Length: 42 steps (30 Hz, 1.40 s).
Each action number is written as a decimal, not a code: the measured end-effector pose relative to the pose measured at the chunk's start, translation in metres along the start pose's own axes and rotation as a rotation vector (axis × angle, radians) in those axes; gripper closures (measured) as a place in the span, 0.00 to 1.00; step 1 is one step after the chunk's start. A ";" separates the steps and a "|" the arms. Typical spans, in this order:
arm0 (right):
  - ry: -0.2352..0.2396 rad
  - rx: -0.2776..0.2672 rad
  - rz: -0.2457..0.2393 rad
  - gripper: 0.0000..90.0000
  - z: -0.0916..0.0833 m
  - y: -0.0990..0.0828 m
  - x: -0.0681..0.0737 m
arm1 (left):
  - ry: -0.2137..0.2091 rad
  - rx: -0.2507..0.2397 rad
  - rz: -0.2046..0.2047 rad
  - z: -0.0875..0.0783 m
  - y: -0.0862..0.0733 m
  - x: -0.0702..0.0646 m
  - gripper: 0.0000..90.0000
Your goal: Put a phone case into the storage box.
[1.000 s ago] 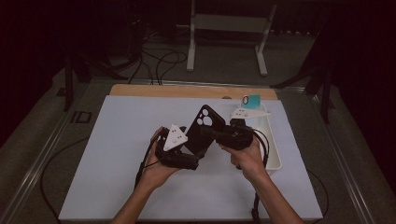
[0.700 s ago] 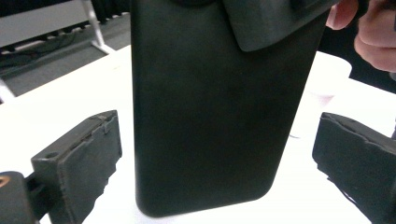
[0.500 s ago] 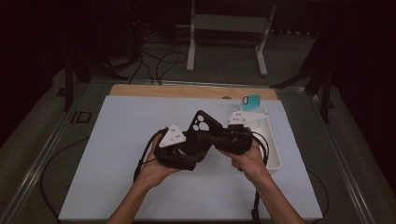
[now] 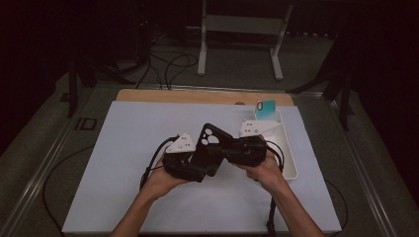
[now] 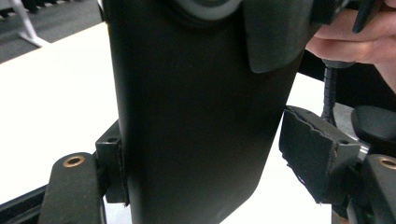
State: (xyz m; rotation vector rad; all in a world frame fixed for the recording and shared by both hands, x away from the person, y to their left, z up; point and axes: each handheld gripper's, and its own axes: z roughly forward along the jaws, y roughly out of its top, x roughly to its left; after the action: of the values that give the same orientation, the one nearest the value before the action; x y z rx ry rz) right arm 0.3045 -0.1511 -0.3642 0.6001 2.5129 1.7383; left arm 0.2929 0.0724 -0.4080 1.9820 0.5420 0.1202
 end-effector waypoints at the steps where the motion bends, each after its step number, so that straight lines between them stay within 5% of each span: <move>1: 0.009 0.000 -0.006 0.95 0.000 0.000 0.000 | -0.010 0.001 -0.005 0.001 0.000 0.001 0.30; 4: 0.020 -0.008 -0.011 0.95 0.000 0.000 0.001 | -0.011 0.014 0.007 0.003 -0.001 0.000 0.30; 9: -0.011 0.001 -0.030 0.94 -0.002 0.001 -0.001 | -0.013 0.021 0.010 0.000 -0.003 0.001 0.48; 19: -0.071 -0.005 -0.068 0.61 -0.004 0.005 -0.002 | -0.035 0.046 0.013 0.004 -0.008 0.002 0.93; 28: -0.106 -0.014 -0.052 0.47 -0.002 0.007 0.000 | 0.004 0.009 0.010 0.004 -0.008 -0.002 0.94; 29: -0.111 -0.015 -0.046 0.38 -0.002 0.007 0.000 | 0.009 -0.002 0.008 0.003 -0.008 -0.002 0.95; 42: -0.216 -0.044 -0.019 0.26 -0.002 0.007 0.003 | 0.110 -0.046 -0.035 -0.003 -0.007 0.000 0.95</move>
State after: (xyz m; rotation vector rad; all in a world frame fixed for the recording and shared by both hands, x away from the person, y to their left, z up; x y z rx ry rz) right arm 0.3035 -0.1497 -0.3567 0.7162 2.3215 1.6207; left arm 0.2893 0.0780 -0.4128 1.9284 0.6393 0.2190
